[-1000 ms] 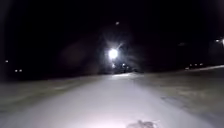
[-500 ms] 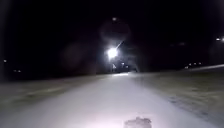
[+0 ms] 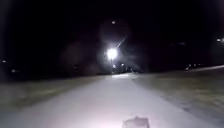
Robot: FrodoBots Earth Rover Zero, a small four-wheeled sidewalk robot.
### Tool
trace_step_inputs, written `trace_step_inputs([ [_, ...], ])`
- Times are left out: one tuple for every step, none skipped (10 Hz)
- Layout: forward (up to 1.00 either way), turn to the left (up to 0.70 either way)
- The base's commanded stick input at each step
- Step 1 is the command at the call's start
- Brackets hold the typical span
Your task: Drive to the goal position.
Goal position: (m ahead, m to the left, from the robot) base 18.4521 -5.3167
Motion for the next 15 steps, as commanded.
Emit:
trace_step_inputs([
  [0.7, 0.0],
  [0.7, 0.0],
  [0.7, 0.0],
  [0.7, 0.0],
  [0.7, 0.0],
  [0.7, 0.0],
  [0.7, 0.0],
  [0.7, 0.0],
  [0.7, 0.0],
  [0.7, 0.0],
  [0.7, 0.0],
  [0.7, 0.0],
  [0.7, 0.0],
  [0.7, 0.0],
  [0.7, 0.0],
])
